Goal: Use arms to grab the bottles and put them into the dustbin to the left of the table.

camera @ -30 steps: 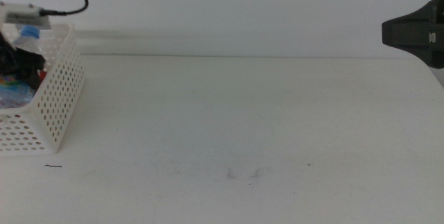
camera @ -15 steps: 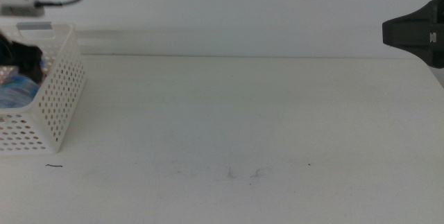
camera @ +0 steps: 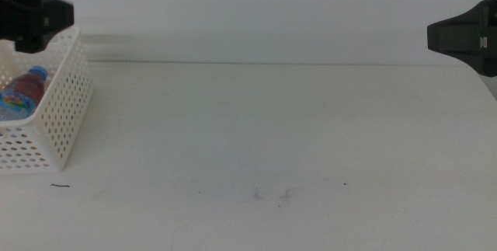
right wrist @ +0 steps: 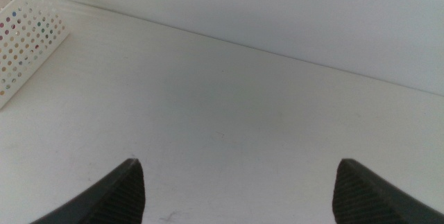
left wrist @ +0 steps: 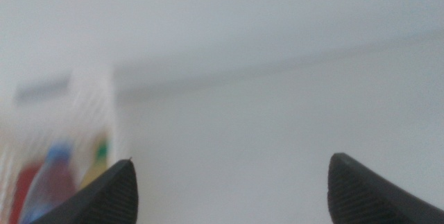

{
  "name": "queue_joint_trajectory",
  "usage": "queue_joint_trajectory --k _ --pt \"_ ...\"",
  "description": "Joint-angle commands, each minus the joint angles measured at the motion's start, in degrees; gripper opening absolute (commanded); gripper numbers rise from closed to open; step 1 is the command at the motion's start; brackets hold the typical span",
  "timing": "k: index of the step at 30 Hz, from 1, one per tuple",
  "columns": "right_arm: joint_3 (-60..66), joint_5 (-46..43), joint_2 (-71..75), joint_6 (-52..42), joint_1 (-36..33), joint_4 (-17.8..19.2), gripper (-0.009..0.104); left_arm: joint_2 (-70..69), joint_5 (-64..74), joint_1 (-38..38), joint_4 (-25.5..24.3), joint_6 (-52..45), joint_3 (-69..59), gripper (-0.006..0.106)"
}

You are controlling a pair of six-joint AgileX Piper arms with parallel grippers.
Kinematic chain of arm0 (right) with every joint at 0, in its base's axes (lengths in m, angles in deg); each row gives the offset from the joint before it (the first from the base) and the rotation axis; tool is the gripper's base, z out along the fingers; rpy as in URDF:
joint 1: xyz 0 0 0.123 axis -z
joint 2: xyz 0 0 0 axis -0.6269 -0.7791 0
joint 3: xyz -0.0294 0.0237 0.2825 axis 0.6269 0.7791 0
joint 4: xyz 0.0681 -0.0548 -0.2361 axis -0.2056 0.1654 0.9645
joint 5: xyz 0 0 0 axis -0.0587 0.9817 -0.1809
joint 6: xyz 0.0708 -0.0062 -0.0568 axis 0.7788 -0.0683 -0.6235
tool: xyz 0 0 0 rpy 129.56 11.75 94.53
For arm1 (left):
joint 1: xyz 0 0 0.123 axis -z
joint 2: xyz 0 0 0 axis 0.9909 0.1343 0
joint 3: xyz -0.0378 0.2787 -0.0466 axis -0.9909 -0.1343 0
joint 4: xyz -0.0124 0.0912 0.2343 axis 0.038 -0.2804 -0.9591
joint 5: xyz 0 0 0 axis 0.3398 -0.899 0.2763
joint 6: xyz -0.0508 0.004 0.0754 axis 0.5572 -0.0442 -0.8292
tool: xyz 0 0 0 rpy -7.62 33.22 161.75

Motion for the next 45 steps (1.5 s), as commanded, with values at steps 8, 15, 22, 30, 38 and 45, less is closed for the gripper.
queue_joint_trajectory --k 8,15,22,30,38,45 --pt "0.07 -0.61 0.19 -0.41 -0.2 0.1 0.09 -16.32 -9.05 6.09 1.53 -0.52 -7.89 0.094" --pt "0.07 -0.61 0.19 -0.41 -0.2 0.1 0.09 -17.21 -8.04 6.09 1.53 -0.52 -7.89 0.094" --pt "11.91 -13.03 6.54 -0.41 4.61 0.17 0.09 -22.35 -26.03 3.96 0.21 -0.52 -17.57 0.094" --pt "46.48 -29.77 33.91 -0.41 15.33 0.44 0.09 -43.67 -29.78 -2.27 -3.01 -0.52 -43.99 0.094" --pt "64.44 -28.76 57.08 -0.41 21.05 0.44 0.09 -54.88 -29.38 -5.58 -2.87 -0.52 -55.58 0.094" --pt "66.91 -33.81 57.08 -0.41 21.16 5.86 0.09 -56.19 -30.34 -5.57 -2.87 -0.52 -61.33 0.094"
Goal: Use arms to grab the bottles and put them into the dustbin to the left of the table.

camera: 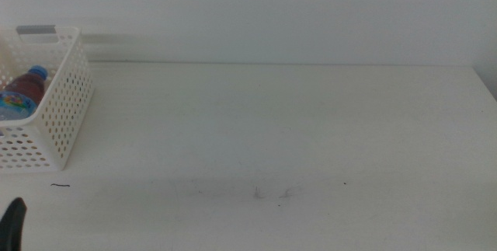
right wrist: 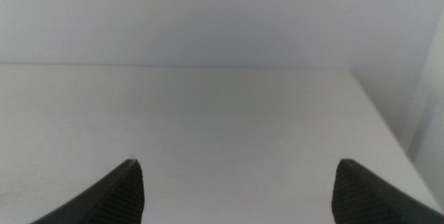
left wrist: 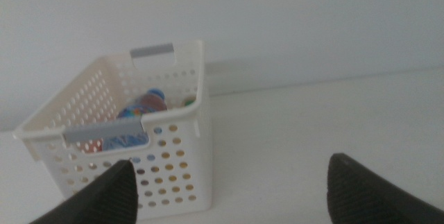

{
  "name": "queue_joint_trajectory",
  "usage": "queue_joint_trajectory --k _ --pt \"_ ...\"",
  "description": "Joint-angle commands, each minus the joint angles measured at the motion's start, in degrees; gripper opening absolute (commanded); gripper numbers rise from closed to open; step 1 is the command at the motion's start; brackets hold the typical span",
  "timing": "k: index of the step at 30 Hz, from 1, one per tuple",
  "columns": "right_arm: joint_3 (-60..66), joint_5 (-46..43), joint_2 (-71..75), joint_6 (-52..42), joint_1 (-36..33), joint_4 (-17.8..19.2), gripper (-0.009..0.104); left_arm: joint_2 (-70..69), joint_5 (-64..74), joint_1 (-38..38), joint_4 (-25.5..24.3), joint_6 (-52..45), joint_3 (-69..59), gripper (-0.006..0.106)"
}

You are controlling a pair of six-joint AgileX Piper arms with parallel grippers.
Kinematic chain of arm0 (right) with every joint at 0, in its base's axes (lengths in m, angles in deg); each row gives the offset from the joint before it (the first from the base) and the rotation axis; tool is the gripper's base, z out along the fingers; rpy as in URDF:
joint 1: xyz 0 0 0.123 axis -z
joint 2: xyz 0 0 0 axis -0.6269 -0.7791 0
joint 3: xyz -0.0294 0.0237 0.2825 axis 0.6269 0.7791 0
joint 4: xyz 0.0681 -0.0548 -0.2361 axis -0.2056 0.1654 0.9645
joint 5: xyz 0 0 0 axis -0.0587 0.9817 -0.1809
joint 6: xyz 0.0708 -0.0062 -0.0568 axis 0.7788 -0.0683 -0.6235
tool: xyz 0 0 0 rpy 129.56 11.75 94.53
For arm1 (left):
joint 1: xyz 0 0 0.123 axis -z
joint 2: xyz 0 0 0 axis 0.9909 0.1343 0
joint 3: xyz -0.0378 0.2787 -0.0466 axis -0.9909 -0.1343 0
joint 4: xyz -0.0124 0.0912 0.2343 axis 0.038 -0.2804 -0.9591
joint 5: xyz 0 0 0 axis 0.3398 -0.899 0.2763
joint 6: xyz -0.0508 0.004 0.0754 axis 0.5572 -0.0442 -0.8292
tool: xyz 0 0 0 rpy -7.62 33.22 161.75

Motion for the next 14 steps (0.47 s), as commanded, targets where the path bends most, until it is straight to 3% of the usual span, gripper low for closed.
queue_joint_trajectory --k 1,14 --pt "0.16 -1.82 0.3 -0.28 0.5 2.52 0.09 -0.28 -1.93 -0.1 0.02 0.13 -1.23 0.094" --pt "0.16 -1.97 0.3 0.12 0.5 2.4 0.089 -0.28 -1.89 -0.1 0.02 0.13 -1.23 0.094"
